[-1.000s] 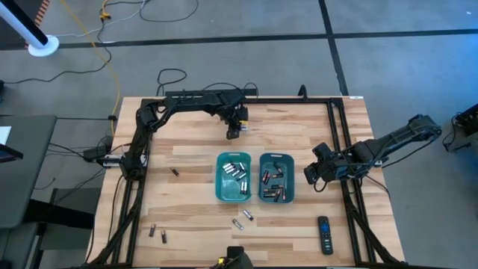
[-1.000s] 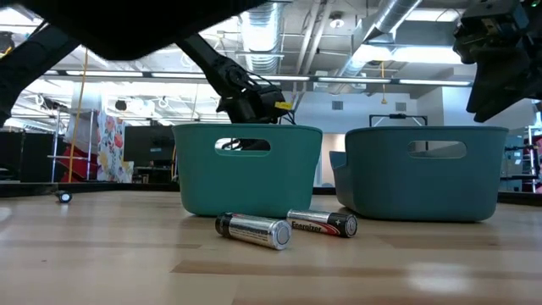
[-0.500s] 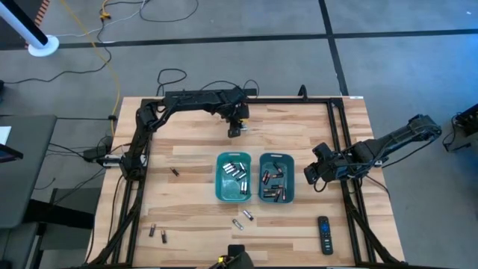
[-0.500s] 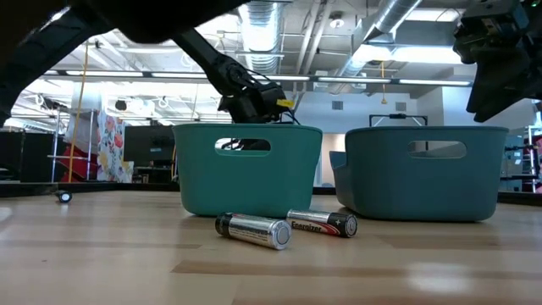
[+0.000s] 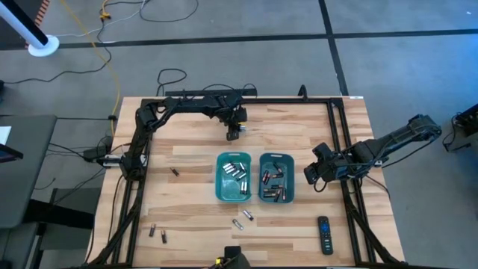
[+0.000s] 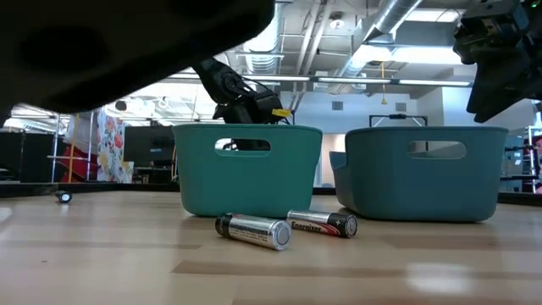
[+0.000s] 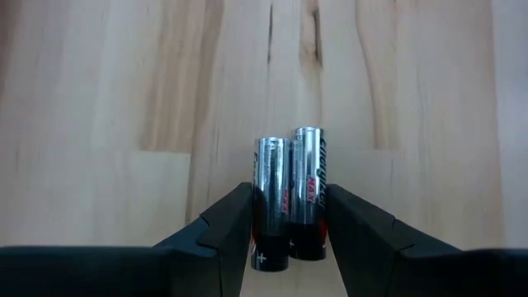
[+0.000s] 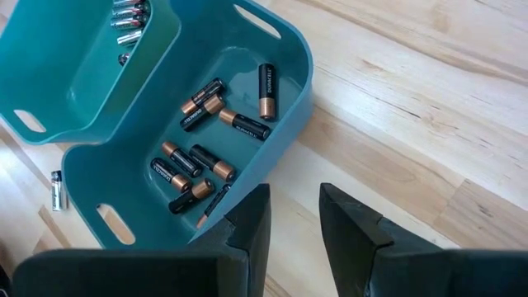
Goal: Sort batteries
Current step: Put the silver battery into the green bin
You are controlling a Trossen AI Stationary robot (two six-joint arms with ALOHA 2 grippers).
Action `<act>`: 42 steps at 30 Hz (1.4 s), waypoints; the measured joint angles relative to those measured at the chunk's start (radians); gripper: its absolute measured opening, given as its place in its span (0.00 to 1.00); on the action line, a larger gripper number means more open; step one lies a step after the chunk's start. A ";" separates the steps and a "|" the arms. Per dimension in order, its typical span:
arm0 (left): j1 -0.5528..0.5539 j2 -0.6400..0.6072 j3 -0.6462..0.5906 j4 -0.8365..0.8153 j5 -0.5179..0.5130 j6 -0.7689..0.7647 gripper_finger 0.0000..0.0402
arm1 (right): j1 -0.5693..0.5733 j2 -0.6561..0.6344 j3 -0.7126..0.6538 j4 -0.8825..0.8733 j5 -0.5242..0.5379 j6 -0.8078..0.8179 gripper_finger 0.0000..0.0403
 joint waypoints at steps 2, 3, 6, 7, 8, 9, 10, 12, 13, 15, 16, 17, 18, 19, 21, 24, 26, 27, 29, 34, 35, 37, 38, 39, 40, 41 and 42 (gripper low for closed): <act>0.000 0.000 0.000 0.001 -0.002 -0.003 0.36 | 0.000 0.000 0.000 0.000 0.000 0.000 0.30; 0.000 0.000 0.000 0.002 -0.002 -0.004 0.36 | 0.000 0.000 0.000 0.000 0.000 0.000 0.30; 0.000 0.000 0.005 -0.004 -0.004 -0.008 0.36 | 0.000 0.000 0.000 0.000 0.000 0.000 0.30; 0.000 0.000 0.007 -0.006 -0.004 -0.012 0.36 | 0.000 0.000 0.000 0.000 0.000 0.000 0.30; 0.000 0.000 0.009 -0.009 -0.005 -0.016 0.36 | 0.000 0.000 0.000 0.000 0.000 0.000 0.30; 0.000 0.000 0.013 -0.013 -0.005 -0.020 0.36 | 0.000 0.000 0.000 0.000 0.000 0.000 0.30; 0.000 0.000 0.018 -0.021 -0.007 -0.023 0.36 | 0.000 0.000 0.000 0.000 0.000 0.000 0.30; 0.000 0.000 0.027 -0.025 -0.007 -0.024 0.36 | 0.000 0.000 0.000 0.000 0.000 0.000 0.30; 0.000 0.000 0.032 -0.026 -0.007 -0.024 0.36 | 0.000 0.000 0.000 0.000 0.000 0.000 0.30; 0.000 0.000 0.049 -0.041 -0.007 -0.024 0.36 | 0.000 0.000 0.000 0.000 0.000 0.000 0.30; 0.000 0.000 0.058 -0.055 -0.008 -0.023 0.36 | 0.000 0.000 0.000 0.000 0.000 0.000 0.30; 0.000 0.000 0.067 -0.063 -0.007 -0.019 0.36 | 0.000 0.000 0.000 0.000 0.000 0.000 0.30; 0.000 0.000 0.075 -0.071 -0.007 -0.013 0.36 | 0.000 0.000 0.000 0.000 0.000 -0.001 0.30; 0.000 0.000 0.078 -0.076 -0.005 -0.009 0.36 | 0.000 0.000 0.000 0.000 0.000 -0.001 0.30; 0.000 0.000 0.081 -0.077 0.001 -0.006 0.36 | 0.000 0.000 0.000 0.000 0.000 -0.007 0.30; 0.003 0.000 0.081 -0.060 0.003 -0.006 0.36 | 0.000 0.000 0.000 -0.004 0.000 -0.008 0.30; 0.009 0.000 0.081 -0.037 0.002 -0.009 0.36 | 0.000 0.000 0.000 -0.006 0.000 -0.008 0.30; 0.012 0.000 0.081 -0.021 -0.005 -0.017 0.36 | 0.000 0.000 0.000 -0.010 0.000 -0.008 0.30; 0.022 0.000 0.081 0.005 -0.009 -0.037 0.36 | 0.000 0.000 0.000 -0.015 0.000 -0.008 0.30; 0.045 0.014 0.082 0.023 -0.028 -0.026 0.36 | 0.000 0.000 0.000 -0.023 0.000 -0.008 0.30; 0.050 0.019 0.083 0.020 -0.015 -0.025 0.36 | 0.000 0.000 0.000 -0.023 0.000 -0.008 0.30; 0.060 0.024 0.080 -0.005 0.012 -0.024 0.36 | 0.000 0.000 0.000 -0.024 0.000 -0.008 0.30; 0.064 0.024 0.080 -0.001 0.028 -0.024 0.36 | 0.000 0.000 0.000 -0.023 0.000 -0.008 0.30; 0.066 0.022 0.080 0.007 0.041 -0.024 0.36 | 0.000 0.000 0.000 -0.023 0.000 -0.008 0.30; 0.068 0.020 0.081 0.008 0.049 -0.024 0.36 | 0.000 0.000 0.000 -0.024 0.000 -0.008 0.30; 0.069 0.019 0.081 0.008 0.051 -0.024 0.36 | 0.000 0.000 0.000 -0.024 0.000 -0.008 0.30; 0.069 0.019 0.081 0.005 0.051 -0.024 0.36 | 0.000 0.000 0.000 -0.024 0.000 -0.008 0.30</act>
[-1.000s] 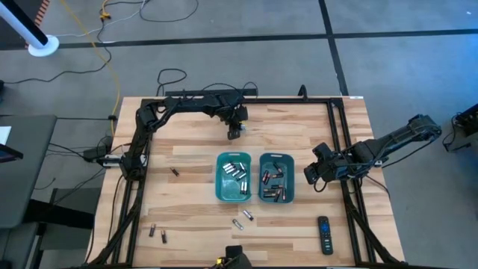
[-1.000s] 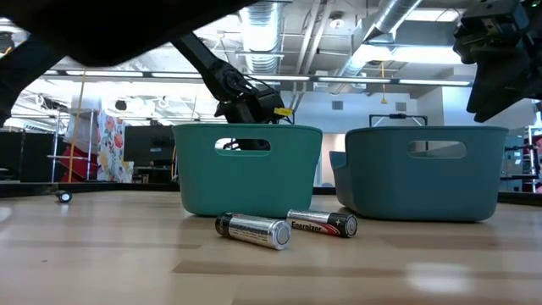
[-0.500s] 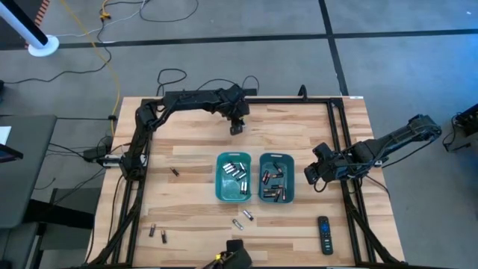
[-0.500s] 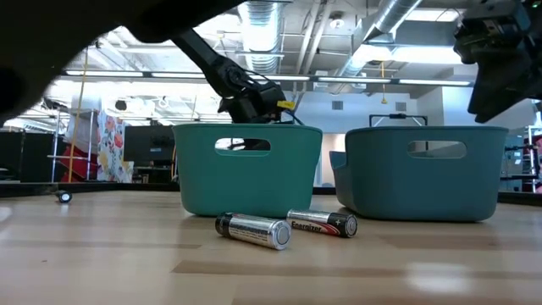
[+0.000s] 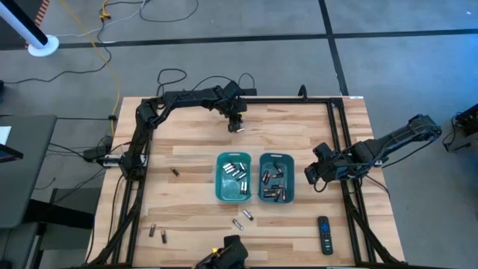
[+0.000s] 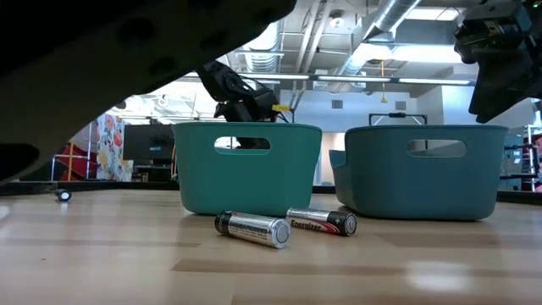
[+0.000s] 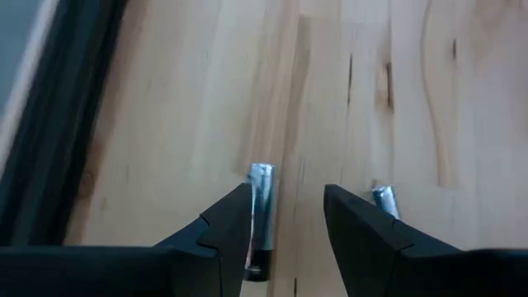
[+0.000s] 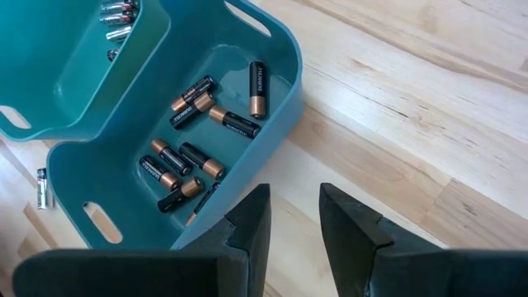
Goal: Sort batteries
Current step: Put the silver battery into the green bin
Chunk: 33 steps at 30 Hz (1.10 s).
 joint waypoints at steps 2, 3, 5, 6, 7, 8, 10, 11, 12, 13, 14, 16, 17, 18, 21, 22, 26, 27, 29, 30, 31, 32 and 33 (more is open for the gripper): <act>0.000 0.001 0.000 -0.005 -0.001 -0.005 0.36 | 0.000 0.000 0.000 0.000 0.000 0.000 0.30; 0.000 0.001 0.000 -0.005 -0.001 -0.014 0.36 | 0.000 0.000 0.000 0.000 0.000 0.000 0.30; 0.000 0.001 0.000 -0.011 -0.009 -0.049 0.36 | 0.000 0.000 0.000 0.000 0.000 0.000 0.30; 0.001 0.001 0.000 -0.022 -0.021 -0.070 0.36 | 0.000 0.000 0.000 0.000 0.000 0.000 0.30; 0.002 0.002 0.000 -0.033 -0.033 -0.094 0.36 | 0.000 0.000 0.000 0.000 0.000 0.000 0.30; 0.002 0.011 0.001 -0.043 -0.039 -0.116 0.36 | 0.000 0.000 0.000 0.000 0.000 0.000 0.30; 0.009 0.017 0.003 -0.089 -0.046 -0.152 0.36 | 0.000 0.000 0.000 0.000 0.000 0.000 0.30; 0.011 0.015 0.005 -0.108 -0.048 -0.163 0.36 | 0.000 0.000 0.000 0.000 0.000 0.000 0.30; 0.011 0.013 0.006 -0.128 -0.054 -0.171 0.36 | 0.000 0.000 0.000 0.001 0.000 0.000 0.30; 0.012 0.013 0.005 -0.139 -0.058 -0.173 0.36 | 0.000 0.000 0.000 0.001 0.000 0.000 0.30; 0.012 0.013 0.006 -0.146 -0.068 -0.173 0.36 | 0.000 0.000 0.000 0.000 0.000 0.000 0.30; 0.007 0.013 0.006 -0.161 -0.103 -0.172 0.36 | 0.000 0.000 0.000 0.001 0.000 0.000 0.30; 0.004 0.013 0.007 -0.171 -0.120 -0.172 0.36 | 0.000 0.000 0.000 0.002 0.000 0.001 0.30; 0.001 0.013 0.008 -0.180 -0.135 -0.172 0.36 | 0.000 0.000 0.000 0.003 0.000 0.005 0.30; -0.003 0.012 0.008 -0.213 -0.151 -0.157 0.36 | 0.000 0.000 0.000 0.003 0.000 0.016 0.30; -0.004 0.012 0.008 -0.219 -0.158 -0.156 0.36 | 0.000 0.000 0.000 0.003 0.000 0.016 0.30; -0.015 0.012 0.008 -0.227 -0.165 -0.156 0.31 | 0.000 0.000 0.000 0.003 0.000 0.018 0.30; -0.019 0.012 0.007 -0.229 -0.167 -0.154 0.28 | 0.000 0.000 0.000 0.003 0.000 0.019 0.30; -0.025 0.012 0.006 -0.234 -0.168 -0.153 0.22 | 0.000 0.000 0.000 0.003 0.000 0.019 0.30; -0.028 0.012 0.006 -0.236 -0.168 -0.153 0.18 | 0.000 0.000 0.000 0.003 0.000 0.019 0.30; -0.031 0.012 0.006 -0.237 -0.170 -0.153 0.14 | 0.000 0.000 0.000 0.003 0.000 0.019 0.30; -0.034 0.012 0.006 -0.239 -0.173 -0.149 0.11 | 0.000 0.000 0.000 0.003 0.000 0.019 0.30; -0.038 0.011 0.006 -0.242 -0.175 -0.141 0.09 | 0.000 0.000 0.000 0.003 0.000 0.019 0.30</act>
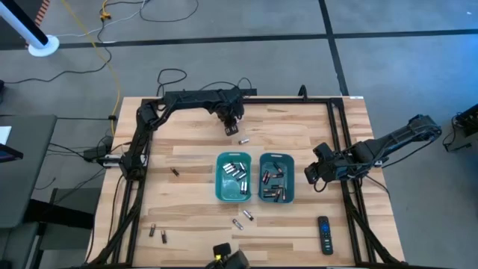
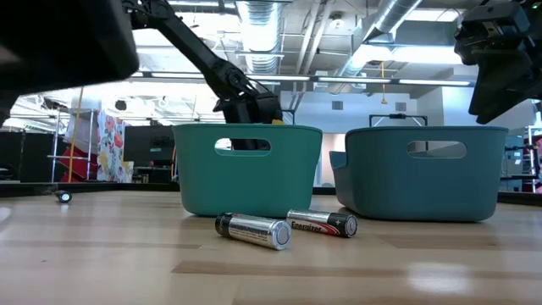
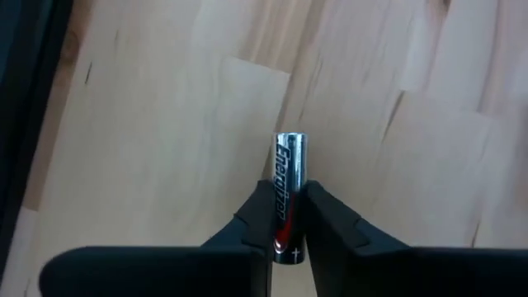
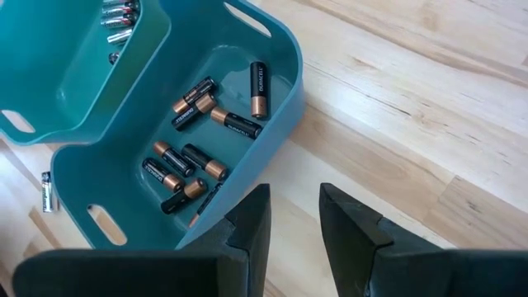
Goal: Sort batteries
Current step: Put the silver battery into the green bin
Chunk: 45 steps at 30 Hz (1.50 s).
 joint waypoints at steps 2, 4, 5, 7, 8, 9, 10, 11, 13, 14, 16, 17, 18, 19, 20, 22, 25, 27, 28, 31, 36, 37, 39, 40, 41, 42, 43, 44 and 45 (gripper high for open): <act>-0.007 0.000 0.004 -0.012 -0.003 0.012 0.09 | 0.000 0.000 0.000 0.000 0.000 0.000 0.30; -0.013 0.001 0.023 -0.048 -0.009 0.014 0.09 | 0.000 0.000 0.000 0.000 0.000 0.000 0.30; -0.017 0.002 0.036 -0.073 -0.015 0.014 0.09 | 0.000 0.000 0.000 -0.001 0.000 0.000 0.30; -0.024 0.006 0.072 -0.140 -0.034 0.014 0.09 | 0.000 0.000 0.000 -0.001 0.000 -0.001 0.30; -0.028 0.006 0.093 -0.176 -0.040 0.013 0.09 | 0.000 0.000 0.000 -0.002 0.000 -0.001 0.30; -0.031 0.006 0.113 -0.209 -0.041 0.008 0.09 | 0.000 0.000 0.000 -0.002 0.000 -0.001 0.30; -0.035 0.002 0.132 -0.235 -0.042 0.001 0.09 | 0.000 0.000 0.000 -0.002 0.000 -0.001 0.30; -0.040 -0.008 0.154 -0.248 -0.044 -0.010 0.09 | 0.000 0.000 0.000 -0.002 0.000 -0.001 0.30; -0.054 -0.037 0.196 -0.285 -0.063 -0.042 0.09 | 0.000 0.000 0.000 -0.003 0.000 -0.001 0.30; -0.065 -0.052 0.215 -0.312 -0.084 -0.062 0.09 | 0.000 0.000 0.000 -0.003 0.000 -0.002 0.30; -0.101 -0.080 0.239 -0.364 -0.141 -0.099 0.09 | 0.000 0.000 0.000 -0.004 0.000 -0.004 0.30; -0.126 -0.093 0.246 -0.379 -0.168 -0.115 0.09 | 0.000 0.000 0.000 -0.004 0.000 -0.004 0.30; -0.152 -0.107 0.251 -0.389 -0.176 -0.131 0.09 | 0.000 0.000 0.000 -0.004 0.000 -0.011 0.30; -0.181 -0.121 0.254 -0.391 -0.180 -0.149 0.09 | 0.000 0.000 0.000 -0.004 0.000 -0.022 0.30; -0.210 -0.137 0.257 -0.392 -0.179 -0.168 0.09 | 0.000 0.000 0.000 -0.004 0.000 -0.035 0.30; -0.267 -0.168 0.259 -0.398 -0.180 -0.213 0.09 | 0.000 0.000 0.000 -0.004 0.000 -0.043 0.30; -0.348 -0.191 0.259 -0.415 -0.183 -0.288 0.09 | 0.000 0.000 0.000 -0.004 0.000 -0.045 0.30; -0.400 -0.193 0.259 -0.423 -0.186 -0.338 0.09 | 0.000 0.000 0.000 -0.004 0.000 -0.046 0.30; -0.425 -0.193 0.259 -0.424 -0.185 -0.362 0.09 | 0.000 0.000 0.000 -0.004 0.000 -0.046 0.30; -0.495 -0.195 0.246 -0.425 -0.183 -0.425 0.09 | 0.000 0.000 0.000 -0.004 0.000 -0.049 0.30; -0.586 -0.194 0.154 -0.379 -0.185 -0.552 0.09 | 0.000 0.000 0.000 -0.004 0.000 -0.049 0.30; -0.600 -0.194 0.137 -0.370 -0.185 -0.577 0.09 | 0.000 0.000 0.000 -0.004 0.000 -0.049 0.30; -0.629 -0.196 0.089 -0.304 -0.185 -0.621 0.09 | 0.000 0.000 0.000 -0.004 0.000 -0.048 0.30; -0.641 -0.196 0.061 -0.264 -0.185 -0.645 0.09 | 0.000 0.000 0.000 -0.005 0.000 -0.048 0.30; -0.652 -0.195 0.031 -0.227 -0.184 -0.674 0.09 | 0.000 0.000 0.000 -0.004 0.000 -0.048 0.30; -0.661 -0.193 0.003 -0.197 -0.182 -0.704 0.09 | 0.000 0.000 0.000 -0.004 0.000 -0.048 0.30; -0.668 -0.192 -0.016 -0.181 -0.181 -0.735 0.09 | 0.000 0.000 0.000 -0.004 0.000 -0.048 0.30; -0.674 -0.192 -0.039 -0.161 -0.182 -0.764 0.09 | 0.000 0.000 0.000 -0.004 0.000 -0.048 0.30; -0.678 -0.194 -0.059 -0.144 -0.182 -0.793 0.09 | 0.000 0.000 0.000 -0.004 0.000 -0.048 0.30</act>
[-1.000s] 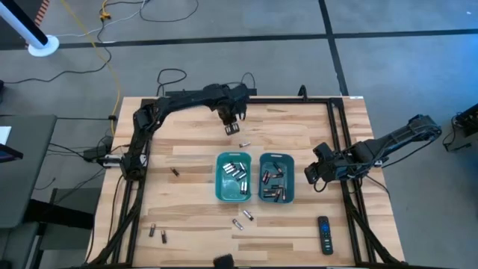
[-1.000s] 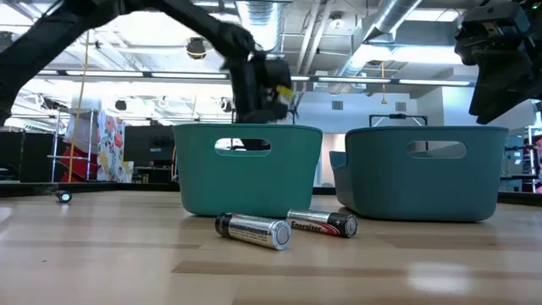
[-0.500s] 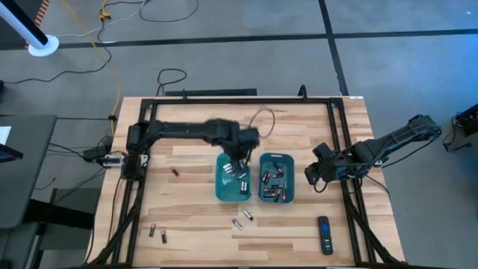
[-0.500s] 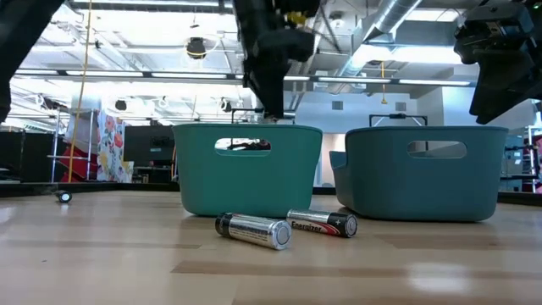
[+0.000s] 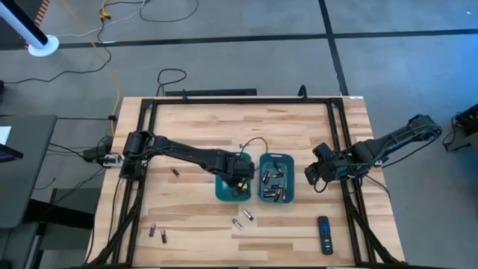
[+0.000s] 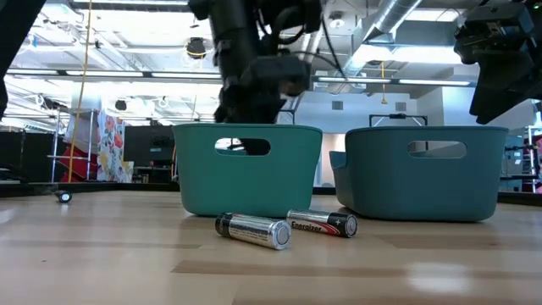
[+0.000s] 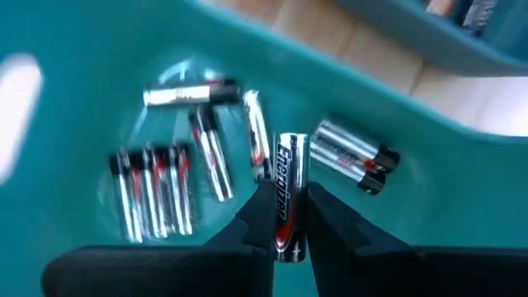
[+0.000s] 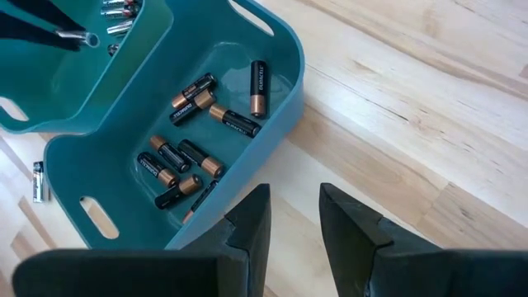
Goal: Sort batteries
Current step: Put the silver battery into the green bin, then put the black battery into the blue bin
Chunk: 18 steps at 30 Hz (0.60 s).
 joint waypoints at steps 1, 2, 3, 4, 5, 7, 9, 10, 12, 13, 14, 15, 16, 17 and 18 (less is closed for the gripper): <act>-0.003 -0.001 -0.019 0.010 -0.001 -0.032 0.09 | 0.000 0.000 0.000 0.000 0.000 0.000 0.30; -0.005 -0.001 -0.038 0.019 -0.001 -0.058 0.09 | 0.000 0.000 0.000 0.000 0.000 0.000 0.30; -0.007 -0.001 -0.056 0.027 -0.004 -0.082 0.10 | 0.000 0.000 0.000 0.000 0.000 0.000 0.30; -0.008 0.000 -0.071 0.033 -0.008 -0.102 0.12 | 0.000 0.000 0.000 0.000 0.000 0.000 0.30; -0.008 0.001 -0.081 0.034 -0.011 -0.116 0.14 | 0.000 0.000 0.000 0.000 0.000 0.000 0.30; -0.008 0.000 -0.095 0.050 -0.013 -0.137 0.19 | 0.000 0.000 0.000 0.000 0.000 0.000 0.30; -0.008 -0.001 -0.107 0.052 -0.015 -0.160 0.24 | 0.000 0.000 0.000 0.000 0.000 0.000 0.30; -0.008 0.000 -0.112 0.050 -0.015 -0.167 0.26 | 0.000 0.000 0.000 0.000 0.000 -0.001 0.30; -0.008 0.000 -0.114 0.049 -0.016 -0.170 0.28 | 0.000 0.000 0.000 0.001 0.000 -0.018 0.30; -0.008 0.000 -0.114 0.052 -0.016 -0.170 0.29 | 0.000 0.000 0.000 0.001 0.000 -0.022 0.30; -0.008 0.000 -0.114 0.054 -0.016 -0.170 0.29 | 0.000 0.000 0.000 0.001 0.000 -0.022 0.30; -0.008 0.000 -0.114 0.053 -0.016 -0.170 0.29 | 0.000 0.000 0.000 0.001 0.000 -0.022 0.30; -0.008 0.000 -0.114 0.052 -0.016 -0.170 0.29 | 0.000 0.000 0.000 0.002 0.000 -0.023 0.30; -0.008 0.000 -0.114 0.052 -0.016 -0.170 0.29 | 0.000 0.000 0.000 0.001 0.000 -0.024 0.30; -0.008 0.000 -0.114 0.052 -0.016 -0.170 0.29 | 0.000 0.000 0.000 0.001 0.000 -0.024 0.30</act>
